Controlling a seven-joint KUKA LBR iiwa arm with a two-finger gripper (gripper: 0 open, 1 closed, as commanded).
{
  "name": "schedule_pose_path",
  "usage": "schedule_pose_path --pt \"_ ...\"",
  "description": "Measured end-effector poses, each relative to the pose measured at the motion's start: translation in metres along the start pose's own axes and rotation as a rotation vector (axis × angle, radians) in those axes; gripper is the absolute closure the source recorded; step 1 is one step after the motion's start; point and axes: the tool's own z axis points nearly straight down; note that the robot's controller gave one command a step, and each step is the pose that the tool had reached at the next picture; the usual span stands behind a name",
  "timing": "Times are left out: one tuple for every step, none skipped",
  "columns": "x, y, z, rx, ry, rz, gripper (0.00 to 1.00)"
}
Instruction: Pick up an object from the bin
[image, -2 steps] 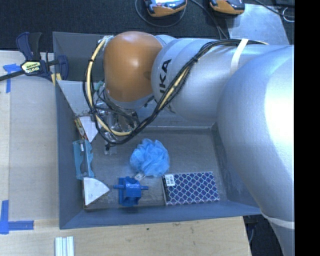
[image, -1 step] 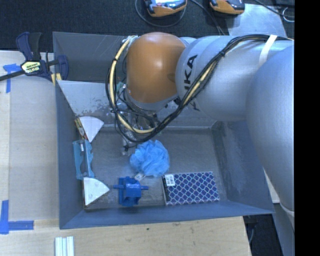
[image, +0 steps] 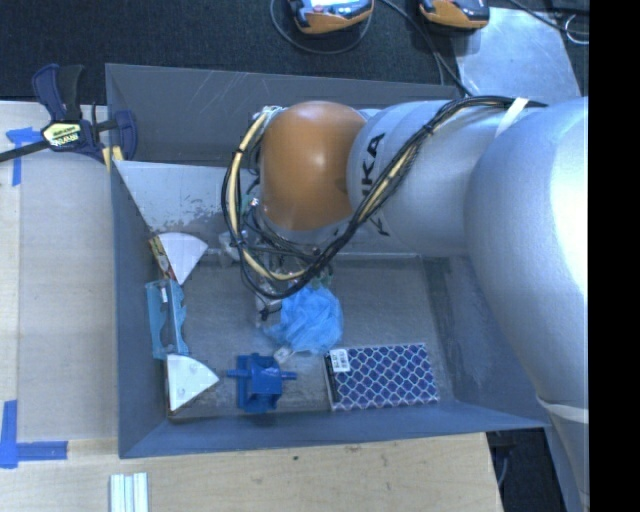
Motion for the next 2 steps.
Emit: schedule_pose_path --pt "0.005 -0.040 -0.023 0.006 -0.019 -0.074 0.00" --pt "0.035 -0.048 -0.082 0.002 -0.011 0.117 0.00"
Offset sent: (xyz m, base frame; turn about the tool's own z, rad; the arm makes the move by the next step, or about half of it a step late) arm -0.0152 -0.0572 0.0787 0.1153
